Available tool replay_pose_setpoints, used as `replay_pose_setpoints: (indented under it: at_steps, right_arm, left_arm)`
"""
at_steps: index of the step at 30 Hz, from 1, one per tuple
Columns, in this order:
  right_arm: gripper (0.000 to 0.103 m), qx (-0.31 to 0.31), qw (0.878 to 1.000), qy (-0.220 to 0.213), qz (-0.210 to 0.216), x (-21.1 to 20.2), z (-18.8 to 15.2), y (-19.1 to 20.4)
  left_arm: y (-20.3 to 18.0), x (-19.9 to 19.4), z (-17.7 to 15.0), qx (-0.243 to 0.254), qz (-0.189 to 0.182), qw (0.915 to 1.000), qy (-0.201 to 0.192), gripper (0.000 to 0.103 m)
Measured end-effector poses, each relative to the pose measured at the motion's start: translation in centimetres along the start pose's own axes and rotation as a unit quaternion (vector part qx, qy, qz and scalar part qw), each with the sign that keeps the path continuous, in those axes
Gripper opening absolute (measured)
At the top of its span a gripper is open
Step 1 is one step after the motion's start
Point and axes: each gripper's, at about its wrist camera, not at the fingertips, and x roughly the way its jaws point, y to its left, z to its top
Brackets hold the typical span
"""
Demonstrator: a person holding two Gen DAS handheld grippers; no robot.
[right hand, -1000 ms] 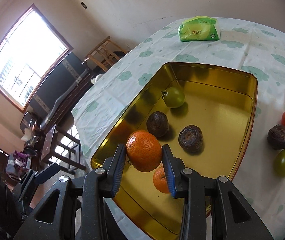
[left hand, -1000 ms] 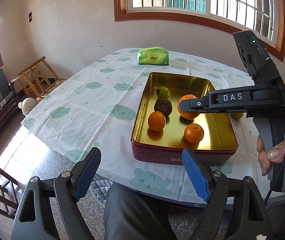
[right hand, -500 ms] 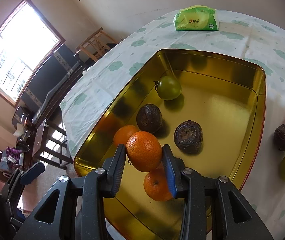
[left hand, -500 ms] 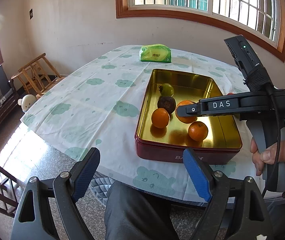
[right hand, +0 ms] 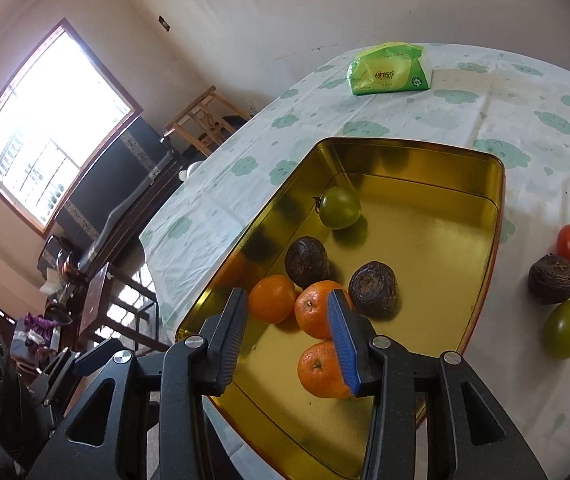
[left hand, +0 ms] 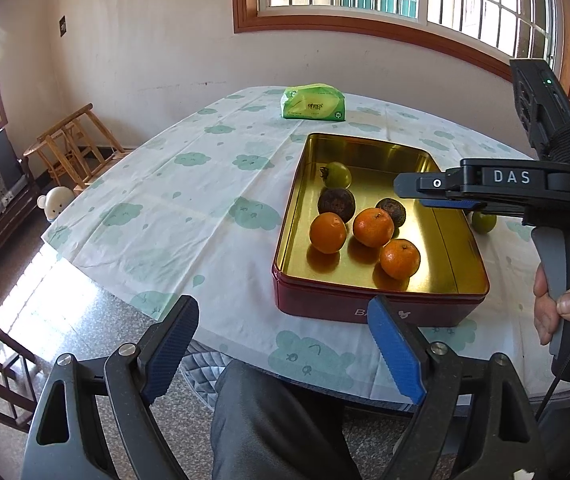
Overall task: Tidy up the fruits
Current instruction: 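Carry the tangerine into the tin and open the right gripper, then move the left gripper to the second green tomato and grasp it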
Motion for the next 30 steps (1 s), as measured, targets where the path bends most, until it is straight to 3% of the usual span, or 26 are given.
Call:
replay_pose_setpoints:
  at_steps: [4,9,14,17,21,24,28,30]
  right_arm:
    - [0.060,0.002,0.998,-0.040,-0.056,-3.5,-1.4,-2.5]
    - [0.075,0.020,0.983,-0.062,-0.171,-7.7,-4.1,-8.1]
    - [0.085,0.056,0.948,-0.054,-0.310,-12.1,-7.0,-15.1]
    - [0.093,0.066,0.919,-0.044,-0.385,-14.6,-8.0,-18.8]
    - [0.096,0.070,0.886,-0.025,-0.457,-17.3,-9.3,-22.7]
    - [0.102,0.074,0.880,-0.030,-0.468,-18.5,-10.0,-24.2]
    - [0.102,0.102,0.893,-0.034,-0.436,-19.0,-10.2,-25.1]
    - [0.103,0.111,0.899,-0.034,-0.423,-19.0,-10.2,-25.4]
  left_arm:
    - [-0.3,-0.1,0.0,0.005,0.002,1.0000,0.000,0.084]
    - [-1.3,-0.2,0.1,0.019,0.004,0.9998,-0.001,0.084]
    - [-2.9,-0.8,0.8,0.046,-0.007,0.9989,-0.009,0.084]
    - [-4.3,-1.2,1.7,0.060,-0.040,0.9974,-0.011,0.084]
    - [-7.3,-1.3,3.5,0.074,-0.104,0.9919,0.000,0.084]
    - [-10.4,-1.2,5.1,0.089,-0.140,0.9861,0.004,0.084]
    - [-15.2,0.5,7.2,0.097,-0.189,0.9765,0.036,0.083]
    - [-17.7,1.8,8.0,0.100,-0.193,0.9753,0.041,0.082]
